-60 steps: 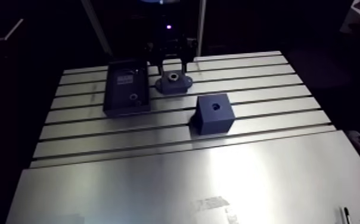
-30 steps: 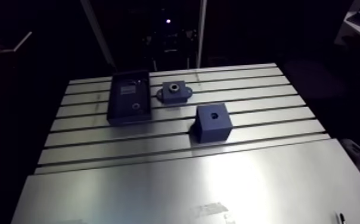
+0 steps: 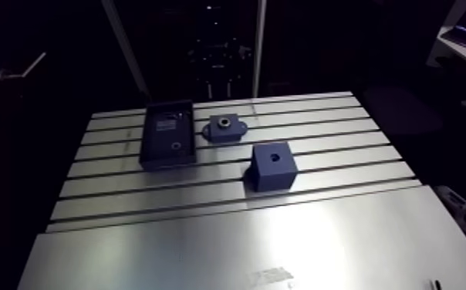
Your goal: Pick up the bearing and press it into the housing until flush.
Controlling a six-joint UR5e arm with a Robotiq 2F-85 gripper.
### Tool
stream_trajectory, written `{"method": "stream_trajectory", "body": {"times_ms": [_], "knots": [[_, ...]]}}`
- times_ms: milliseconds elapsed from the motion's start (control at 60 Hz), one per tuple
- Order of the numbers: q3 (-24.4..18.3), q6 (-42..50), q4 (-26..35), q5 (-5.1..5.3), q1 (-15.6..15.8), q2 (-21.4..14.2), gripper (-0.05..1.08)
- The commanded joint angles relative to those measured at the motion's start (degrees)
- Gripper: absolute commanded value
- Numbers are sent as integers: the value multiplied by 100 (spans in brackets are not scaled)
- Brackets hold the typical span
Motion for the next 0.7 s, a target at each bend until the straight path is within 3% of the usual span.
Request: {"method": "stream_trajectory", "body": {"times_ms": [17, 700], "knots": [[35, -17, -38, 8, -26, 35, 107], [181, -34, -554, -8, -28, 429, 108]]}}
